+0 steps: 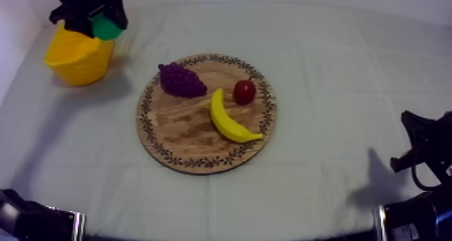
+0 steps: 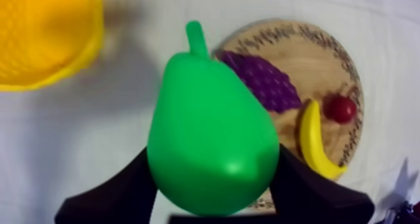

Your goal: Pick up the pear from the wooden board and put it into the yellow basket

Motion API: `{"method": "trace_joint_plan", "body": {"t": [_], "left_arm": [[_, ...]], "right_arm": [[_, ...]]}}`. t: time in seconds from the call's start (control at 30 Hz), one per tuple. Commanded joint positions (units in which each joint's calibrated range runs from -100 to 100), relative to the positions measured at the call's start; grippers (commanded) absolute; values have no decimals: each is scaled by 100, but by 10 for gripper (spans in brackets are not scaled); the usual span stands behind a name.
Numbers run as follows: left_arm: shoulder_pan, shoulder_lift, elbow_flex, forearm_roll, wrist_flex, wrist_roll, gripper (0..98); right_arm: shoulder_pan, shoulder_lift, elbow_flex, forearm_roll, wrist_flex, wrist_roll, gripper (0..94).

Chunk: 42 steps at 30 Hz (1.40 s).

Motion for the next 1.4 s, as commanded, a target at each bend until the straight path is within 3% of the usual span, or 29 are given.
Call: {"method": "trace_joint_plan", "body": {"t": [0.0, 0.2, 0.77, 1.37], "left_arm": [[-218, 122, -167, -50, -4, -56, 457], [-589, 526, -719, -143, 0, -161, 452], [-1439, 1410, -2019, -162, 15, -444, 454], [-1659, 1915, -2366, 11, -152, -407, 427]], "right_arm": [[0, -3, -2, 1, 2, 0, 2], [0, -3, -2, 1, 2, 0, 2], [0, -3, -2, 1, 2, 0, 2], [0, -3, -2, 1, 2, 0, 2]]}}
